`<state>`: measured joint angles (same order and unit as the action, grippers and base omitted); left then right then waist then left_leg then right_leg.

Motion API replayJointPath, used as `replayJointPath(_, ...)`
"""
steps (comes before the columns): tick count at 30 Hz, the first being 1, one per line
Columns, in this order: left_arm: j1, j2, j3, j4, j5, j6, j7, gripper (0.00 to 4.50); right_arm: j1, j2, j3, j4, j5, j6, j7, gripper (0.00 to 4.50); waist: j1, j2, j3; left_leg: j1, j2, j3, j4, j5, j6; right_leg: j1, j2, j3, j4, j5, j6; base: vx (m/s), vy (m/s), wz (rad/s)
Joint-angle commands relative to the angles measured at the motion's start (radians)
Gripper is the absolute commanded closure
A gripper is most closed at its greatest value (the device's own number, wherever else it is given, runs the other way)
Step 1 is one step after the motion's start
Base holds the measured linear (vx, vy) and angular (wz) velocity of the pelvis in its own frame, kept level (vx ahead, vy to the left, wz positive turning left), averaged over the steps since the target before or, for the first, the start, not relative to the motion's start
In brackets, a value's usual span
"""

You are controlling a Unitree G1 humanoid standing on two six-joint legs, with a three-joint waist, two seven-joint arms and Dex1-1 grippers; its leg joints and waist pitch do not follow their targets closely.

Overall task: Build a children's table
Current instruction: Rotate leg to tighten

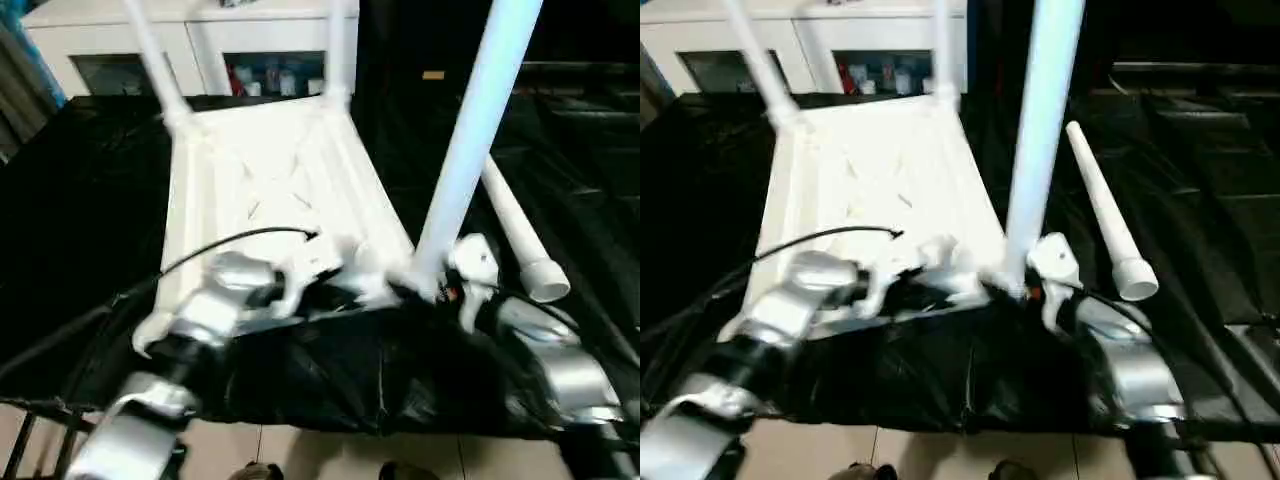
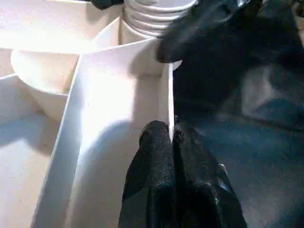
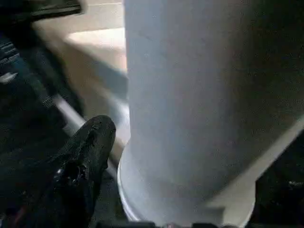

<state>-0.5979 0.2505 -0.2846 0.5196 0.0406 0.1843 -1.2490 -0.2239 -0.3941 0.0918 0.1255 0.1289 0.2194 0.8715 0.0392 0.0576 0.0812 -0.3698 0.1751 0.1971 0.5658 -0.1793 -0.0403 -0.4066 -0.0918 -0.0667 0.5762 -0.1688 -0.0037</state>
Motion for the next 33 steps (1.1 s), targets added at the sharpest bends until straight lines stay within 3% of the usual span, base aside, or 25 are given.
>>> replayJointPath(1, -0.004, -0.020, -0.058, -0.047, -0.042, -0.030, -0.086, 4.50, 0.010, -0.010, 0.113, -0.053, 0.035, 0.019, 0.136, 0.71, 0.004, -0.014, -0.056, 0.007, 0.056, -0.023, -0.061, -0.219, 0.121, 0.052, -0.054, 0.042, -0.067, -0.241, -0.256, 0.000, 0.000, 0.00)
replayJointPath(5, -0.009, 0.001, -0.060, -0.046, -0.052, -0.034, -0.137, 4.50, 0.008, -0.064, 0.144, -0.070, 0.039, 0.036, 0.216, 0.71, 0.010, -0.013, -0.056, 0.010, 0.058, -0.021, -0.061, -0.221, 0.108, 0.049, -0.056, 0.046, -0.066, -0.232, -0.262, 0.000, 0.000, 0.00)
replayJointPath(11, -0.025, 0.025, -0.070, -0.027, -0.058, -0.049, -0.202, 4.50, -0.003, -0.105, 0.177, -0.071, 0.037, 0.051, 0.293, 0.71, 0.019, -0.015, -0.058, 0.007, 0.057, -0.020, -0.057, -0.191, 0.118, 0.051, -0.058, 0.045, -0.061, -0.202, -0.271, 0.000, 0.000, 0.00)
replayJointPath(13, -0.028, 0.029, -0.074, -0.024, -0.057, -0.052, -0.212, 4.50, -0.005, -0.107, 0.179, -0.069, 0.037, 0.053, 0.300, 1.02, 0.021, -0.014, -0.059, 0.008, 0.057, -0.021, -0.057, -0.190, 0.116, 0.051, -0.059, 0.045, -0.061, -0.206, -0.270, 0.000, 0.000, 0.00)
replayJointPath(16, -0.033, 0.042, -0.083, -0.016, -0.054, -0.060, -0.249, 4.50, -0.010, -0.116, 0.183, -0.071, 0.049, 0.067, 0.325, 1.09, 0.021, -0.014, -0.059, 0.009, 0.058, -0.021, -0.058, -0.193, 0.114, 0.051, -0.058, 0.045, -0.061, -0.208, -0.271, 0.000, 0.000, 0.00)
replayJointPath(18, -0.034, 0.046, -0.083, -0.012, -0.051, -0.062, -0.260, 4.50, -0.011, -0.119, 0.183, -0.074, 0.056, 0.073, 0.333, 1.46, 0.023, -0.014, -0.059, 0.009, 0.058, -0.021, -0.058, -0.195, 0.109, 0.052, -0.058, 0.045, -0.061, -0.209, -0.272, 0.000, 0.000, 0.00)
replayJointPath(26, -0.035, 0.050, -0.085, -0.008, -0.054, -0.065, -0.276, 4.50, -0.004, -0.122, 0.185, -0.083, 0.071, 0.099, 0.359, 1.76, 0.025, -0.012, -0.061, 0.008, 0.058, -0.021, -0.057, -0.193, 0.104, 0.053, -0.058, 0.045, -0.059, -0.195, -0.277, 0.000, 0.000, 0.00)
replayJointPath(30, -0.037, 0.043, -0.079, -0.002, -0.053, -0.059, -0.263, 4.50, -0.004, -0.105, 0.172, -0.082, 0.080, 0.105, 0.335, 1.77, 0.025, -0.010, -0.063, 0.009, 0.058, -0.021, -0.056, -0.190, 0.104, 0.053, -0.058, 0.044, -0.058, -0.186, -0.281, 0.000, 0.000, 0.00)
replayJointPath(32, -0.047, 0.012, -0.063, 0.014, -0.036, -0.029, -0.177, 4.50, -0.025, -0.027, 0.110, -0.042, 0.071, 0.103, 0.174, 1.77, 0.025, -0.008, -0.062, 0.008, 0.056, -0.021, -0.057, -0.197, 0.098, 0.053, -0.057, 0.044, -0.060, -0.200, -0.279, 0.000, 0.000, 0.00)
replayJointPath(33, -0.047, 0.012, -0.063, 0.014, -0.036, -0.029, -0.177, 4.50, -0.025, -0.027, 0.110, -0.042, 0.071, 0.103, 0.174, 1.77, 0.023, -0.008, -0.061, 0.008, 0.056, -0.021, -0.058, -0.207, 0.090, 0.050, -0.059, 0.044, -0.062, -0.215, -0.277, 0.000, 0.000, 0.00)
